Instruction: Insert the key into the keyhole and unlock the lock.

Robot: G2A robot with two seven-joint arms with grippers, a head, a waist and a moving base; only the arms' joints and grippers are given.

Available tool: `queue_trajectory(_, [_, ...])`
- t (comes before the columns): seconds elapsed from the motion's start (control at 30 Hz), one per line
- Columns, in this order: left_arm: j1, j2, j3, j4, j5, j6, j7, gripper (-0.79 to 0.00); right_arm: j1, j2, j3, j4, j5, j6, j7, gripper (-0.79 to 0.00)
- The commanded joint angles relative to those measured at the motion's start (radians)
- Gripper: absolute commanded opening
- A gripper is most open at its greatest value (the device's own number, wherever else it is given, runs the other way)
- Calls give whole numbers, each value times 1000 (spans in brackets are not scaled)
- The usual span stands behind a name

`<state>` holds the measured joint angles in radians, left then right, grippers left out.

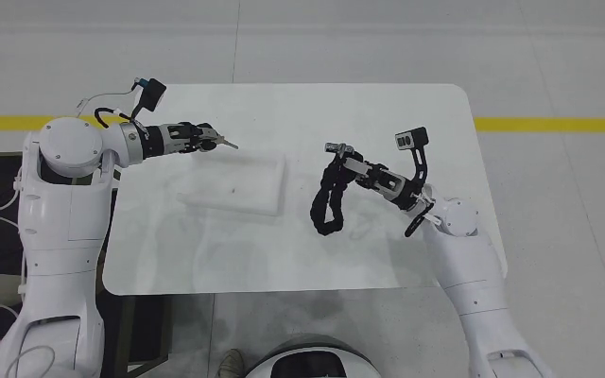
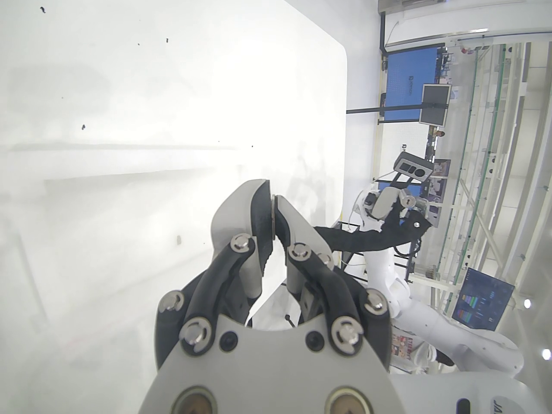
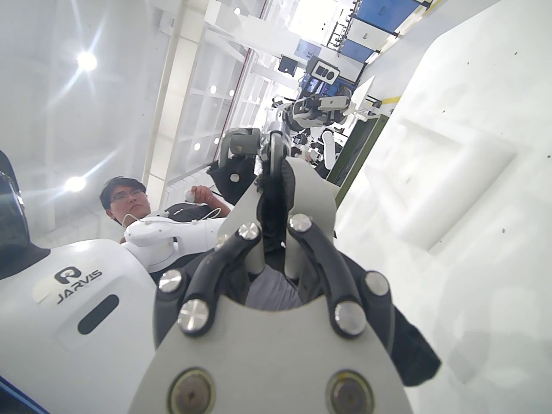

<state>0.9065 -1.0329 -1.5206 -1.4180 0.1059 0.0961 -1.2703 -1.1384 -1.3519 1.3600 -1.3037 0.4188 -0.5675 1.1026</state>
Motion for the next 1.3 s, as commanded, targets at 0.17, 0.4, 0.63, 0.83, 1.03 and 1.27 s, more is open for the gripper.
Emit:
queue_trajectory(0.17, [221,-38,-9,-153,-446,-56,297,-785,-133,4,-17,-142,-109,25,-125,-785])
queue_trajectory(0.4, [249,-59,91,-113,-526,-95,308,-785,-121,8,-34,-144,-166,25,-145,-785])
queue_trajectory(0.63, [249,-59,91,-113,-526,-95,308,-785,-121,8,-34,-144,-166,25,-145,-785])
queue_trajectory(0.83, [272,-61,92,-129,-534,-104,318,-785,-132,8,-35,-147,-167,26,-149,-785])
queue_trajectory(1.03, [364,-71,100,-196,-564,-268,365,-785,-179,13,-39,-207,-157,74,-181,-785])
queue_trajectory(1.27, [379,-74,110,-209,-551,-266,361,-785,-168,17,-53,-212,-224,63,-205,-785])
